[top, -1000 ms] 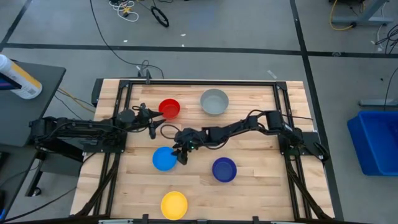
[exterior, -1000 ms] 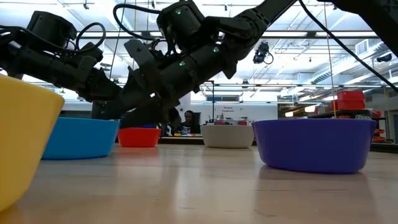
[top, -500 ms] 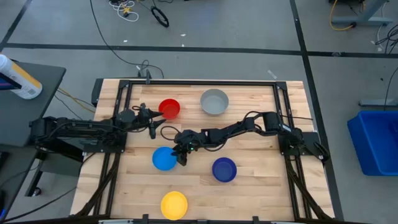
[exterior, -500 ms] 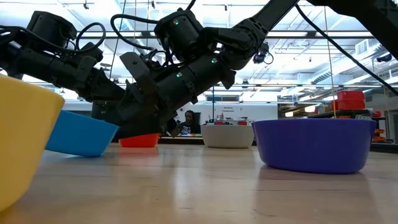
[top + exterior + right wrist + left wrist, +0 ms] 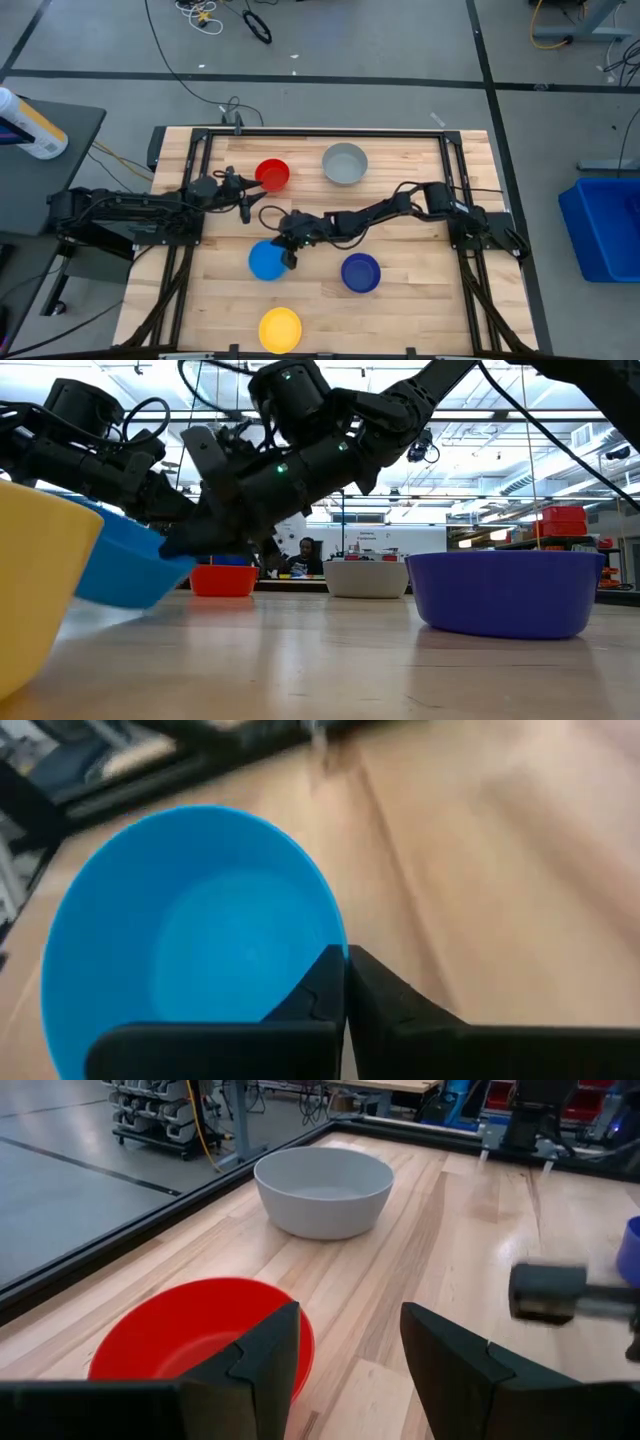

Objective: Nest bowls inside each other
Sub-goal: Stack the light blue bowl in the gray bowl

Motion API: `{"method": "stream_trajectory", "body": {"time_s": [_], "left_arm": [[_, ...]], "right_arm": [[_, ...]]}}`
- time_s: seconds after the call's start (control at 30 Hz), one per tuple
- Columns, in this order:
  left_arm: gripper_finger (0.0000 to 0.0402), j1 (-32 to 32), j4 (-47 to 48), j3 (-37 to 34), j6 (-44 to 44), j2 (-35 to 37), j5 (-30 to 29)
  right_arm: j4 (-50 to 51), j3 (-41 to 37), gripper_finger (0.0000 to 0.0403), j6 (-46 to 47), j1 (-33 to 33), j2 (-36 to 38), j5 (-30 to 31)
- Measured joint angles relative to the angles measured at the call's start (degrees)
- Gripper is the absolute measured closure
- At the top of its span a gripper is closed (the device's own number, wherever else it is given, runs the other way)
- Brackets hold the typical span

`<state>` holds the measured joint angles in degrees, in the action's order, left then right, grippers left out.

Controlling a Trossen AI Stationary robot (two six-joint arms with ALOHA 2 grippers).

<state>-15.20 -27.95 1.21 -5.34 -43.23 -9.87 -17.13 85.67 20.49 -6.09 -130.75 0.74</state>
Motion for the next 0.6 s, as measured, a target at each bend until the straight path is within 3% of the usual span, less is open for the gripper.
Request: {"method": "stream_trajectory", "body": {"time_s": [0.27,0.4,0.6], "left_arm": [[0.0219,0.0,1.6,0.0,0.0,0.0,-1.3],[0.0219,0.0,2.0,0.0,0.0,0.0,-1.3],[0.0219,0.0,1.8,-0.7,0.1,0.1,-1.3]], "right_arm": [[5.4,-0.1,0.0401,-8.5,0.9,6.5,11.5],[12.8,0.0,0.0401,-12.0,1.2,10.8,21.3],[14.5,-7.9,0.0402,-15.0,1.4,18.9,31.1]]}}
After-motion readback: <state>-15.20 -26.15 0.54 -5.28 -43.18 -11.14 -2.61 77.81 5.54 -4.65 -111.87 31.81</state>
